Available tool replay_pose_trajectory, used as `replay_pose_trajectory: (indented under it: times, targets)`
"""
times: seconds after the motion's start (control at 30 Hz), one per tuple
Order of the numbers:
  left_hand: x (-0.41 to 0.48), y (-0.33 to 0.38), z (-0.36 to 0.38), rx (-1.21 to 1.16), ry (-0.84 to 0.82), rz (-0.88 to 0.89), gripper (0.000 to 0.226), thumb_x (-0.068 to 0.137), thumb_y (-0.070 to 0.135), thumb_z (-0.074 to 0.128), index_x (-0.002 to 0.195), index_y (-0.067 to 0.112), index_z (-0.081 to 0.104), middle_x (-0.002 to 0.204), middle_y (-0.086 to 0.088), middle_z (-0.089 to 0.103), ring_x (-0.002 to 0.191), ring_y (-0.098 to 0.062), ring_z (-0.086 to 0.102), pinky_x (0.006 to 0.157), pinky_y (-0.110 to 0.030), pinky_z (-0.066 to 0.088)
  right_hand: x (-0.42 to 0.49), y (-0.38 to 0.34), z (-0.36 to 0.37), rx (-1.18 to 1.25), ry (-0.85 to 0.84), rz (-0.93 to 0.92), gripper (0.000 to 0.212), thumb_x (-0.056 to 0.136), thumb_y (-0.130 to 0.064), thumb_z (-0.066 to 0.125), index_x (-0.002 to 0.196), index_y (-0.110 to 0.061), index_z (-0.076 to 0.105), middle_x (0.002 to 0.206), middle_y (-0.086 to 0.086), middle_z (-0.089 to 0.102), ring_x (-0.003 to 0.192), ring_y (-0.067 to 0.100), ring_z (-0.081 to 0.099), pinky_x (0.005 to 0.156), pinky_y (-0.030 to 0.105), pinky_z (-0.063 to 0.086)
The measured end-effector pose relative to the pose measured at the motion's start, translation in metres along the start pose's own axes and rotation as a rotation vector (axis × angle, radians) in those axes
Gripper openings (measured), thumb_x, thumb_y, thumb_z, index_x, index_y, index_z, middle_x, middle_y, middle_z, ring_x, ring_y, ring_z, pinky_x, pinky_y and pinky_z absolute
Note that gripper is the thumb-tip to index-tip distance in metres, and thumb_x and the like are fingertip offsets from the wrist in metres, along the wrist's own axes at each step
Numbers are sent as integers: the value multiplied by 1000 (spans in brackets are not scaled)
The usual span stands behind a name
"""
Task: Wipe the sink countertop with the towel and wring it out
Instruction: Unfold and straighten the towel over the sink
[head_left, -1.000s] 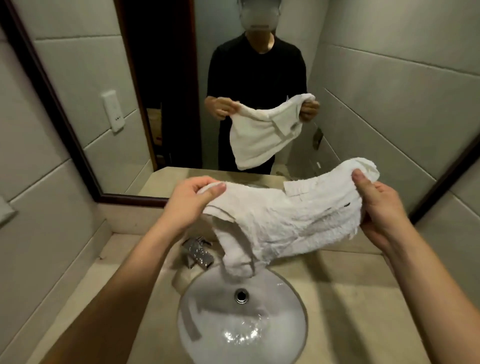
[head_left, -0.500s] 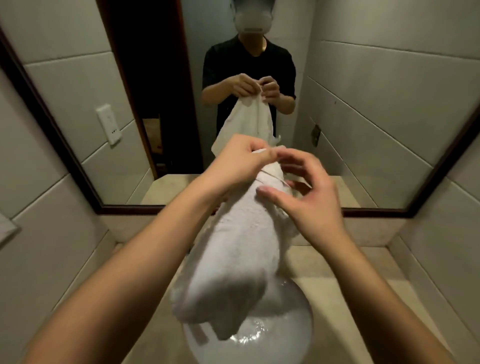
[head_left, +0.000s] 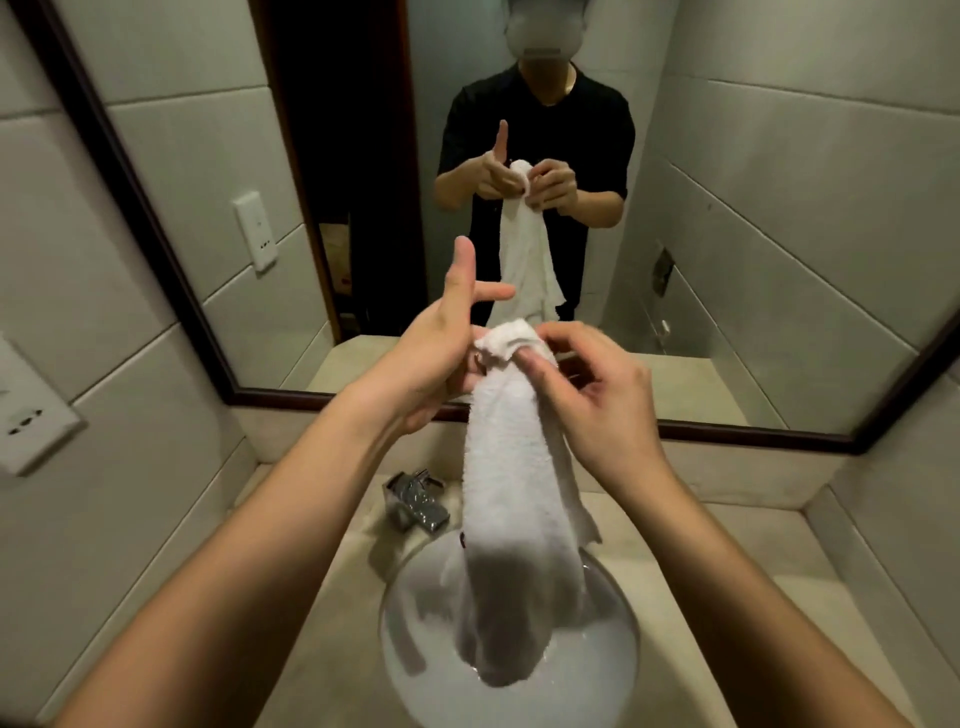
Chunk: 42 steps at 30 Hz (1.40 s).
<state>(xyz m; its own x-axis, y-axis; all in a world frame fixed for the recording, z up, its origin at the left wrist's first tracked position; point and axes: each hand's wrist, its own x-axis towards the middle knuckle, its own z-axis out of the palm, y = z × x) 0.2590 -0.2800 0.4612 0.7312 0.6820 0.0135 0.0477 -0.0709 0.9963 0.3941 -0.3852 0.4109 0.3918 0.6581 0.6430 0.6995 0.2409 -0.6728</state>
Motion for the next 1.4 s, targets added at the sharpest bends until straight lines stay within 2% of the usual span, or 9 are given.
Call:
replay_pose_trajectory:
  times: [0.13,0.23,0.37,0.5,0.7,0.87,1.0,1.13,1.4]
  targets:
    - [-4,-19,7,-57,-29,100,55,77,56,68,122,25,62,81,3,76,72,-9,70,60,-27,55,10,0,-2,60,70,37,14,104,-18,61,91,-18,67,78,1,68,71,20,63,63,40,51]
    - [-3,-48,10,-50,-73,103,68,73,18,92,131,19,57,103,-10,79,92,-24,76,76,-36,60,16,1,-4,19,81,36,18,105,-17,58,87,-19,59,72,-8,59,63,5,52,57,23,40]
    - [1,-74,3,98,-95,88,46,79,24,89,120,18,71,112,-3,79,106,-23,75,95,-44,60,21,3,-11,-14,55,40,20,106,-22,58,85,-19,59,72,-14,56,65,-3,51,60,18,38]
    - [4,-105,-5,356,-145,97,35,80,48,82,93,15,77,93,6,78,87,-13,73,81,-39,58,35,8,-39,8,119,54,29,108,-28,52,85,-11,57,74,-13,50,68,-3,44,62,22,36]
    - [14,-110,-15,328,-64,190,20,98,29,67,102,9,69,95,4,71,86,-10,67,77,-30,51,58,12,-88,106,123,210,20,91,-39,65,78,-24,59,71,-13,53,68,3,45,62,28,38]
    - [9,-78,-20,466,35,300,24,89,30,79,82,10,69,73,2,61,64,-1,52,58,-17,38,53,25,-115,190,115,268,34,96,-26,72,89,6,67,80,10,56,72,17,48,63,31,37]
    - [8,-67,-27,743,-63,230,35,68,44,94,72,18,72,64,6,64,60,-2,55,54,-19,40,52,31,-126,322,223,294,26,101,-22,65,76,-16,66,72,0,56,67,12,48,61,27,37]
    - [12,-73,-57,895,-271,133,14,87,37,81,94,25,78,85,6,76,79,-11,70,76,-43,57,52,32,-136,365,274,274,33,101,-24,64,69,-22,67,65,-10,54,63,7,45,58,26,36]
    - [14,-82,-57,454,-54,162,14,108,18,50,98,22,57,83,23,58,79,3,53,74,-21,44,64,37,-150,446,390,235,29,104,-23,61,75,-20,61,61,-16,54,61,3,44,59,23,37]
